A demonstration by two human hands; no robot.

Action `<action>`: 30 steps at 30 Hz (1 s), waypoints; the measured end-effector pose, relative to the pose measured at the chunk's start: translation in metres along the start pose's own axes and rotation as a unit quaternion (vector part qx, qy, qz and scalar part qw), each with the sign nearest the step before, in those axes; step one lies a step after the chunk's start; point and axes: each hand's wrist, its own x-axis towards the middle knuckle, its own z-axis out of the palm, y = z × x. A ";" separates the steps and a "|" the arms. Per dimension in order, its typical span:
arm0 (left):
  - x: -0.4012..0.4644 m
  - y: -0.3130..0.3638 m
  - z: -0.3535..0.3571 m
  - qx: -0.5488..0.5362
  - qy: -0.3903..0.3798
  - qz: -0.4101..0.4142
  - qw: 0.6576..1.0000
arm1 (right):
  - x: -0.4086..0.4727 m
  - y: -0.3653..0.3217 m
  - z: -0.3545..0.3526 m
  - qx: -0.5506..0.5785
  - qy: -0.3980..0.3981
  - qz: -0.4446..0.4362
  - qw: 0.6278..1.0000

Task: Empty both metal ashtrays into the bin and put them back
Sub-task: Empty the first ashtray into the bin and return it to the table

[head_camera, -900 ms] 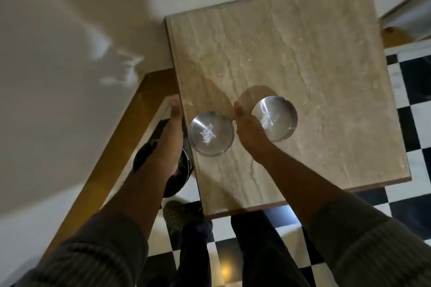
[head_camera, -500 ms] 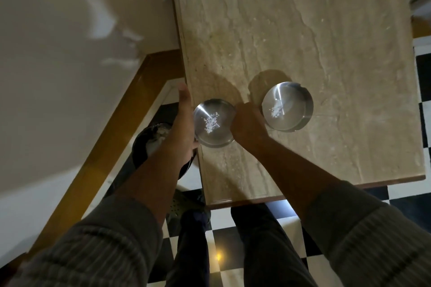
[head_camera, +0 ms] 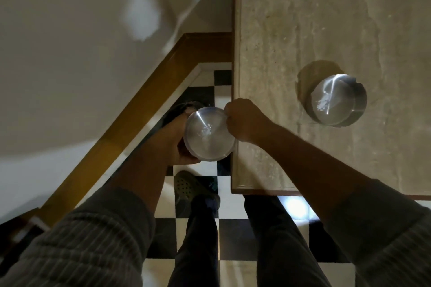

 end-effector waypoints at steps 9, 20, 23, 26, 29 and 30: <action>0.033 -0.044 -0.080 -0.073 -0.117 -0.121 0.983 | 0.018 -0.054 0.039 -0.069 -0.042 -0.045 0.996; 0.096 -0.031 -0.117 -0.090 -0.148 -0.081 0.982 | 0.083 -0.066 0.072 -0.041 0.017 -0.040 0.998; 0.116 -0.035 -0.122 -0.076 -0.178 -0.082 0.978 | 0.083 -0.065 0.076 -0.003 0.003 -0.052 0.999; 0.122 -0.032 -0.123 -0.040 -0.164 -0.044 0.985 | 0.079 -0.062 0.084 0.061 0.003 -0.057 0.996; 0.124 -0.026 -0.122 -0.003 -0.189 -0.050 0.981 | 0.078 -0.054 0.094 0.125 0.022 -0.033 0.991; 0.125 -0.024 -0.122 -0.003 -0.188 -0.053 0.981 | 0.078 -0.051 0.096 0.144 0.029 -0.029 0.989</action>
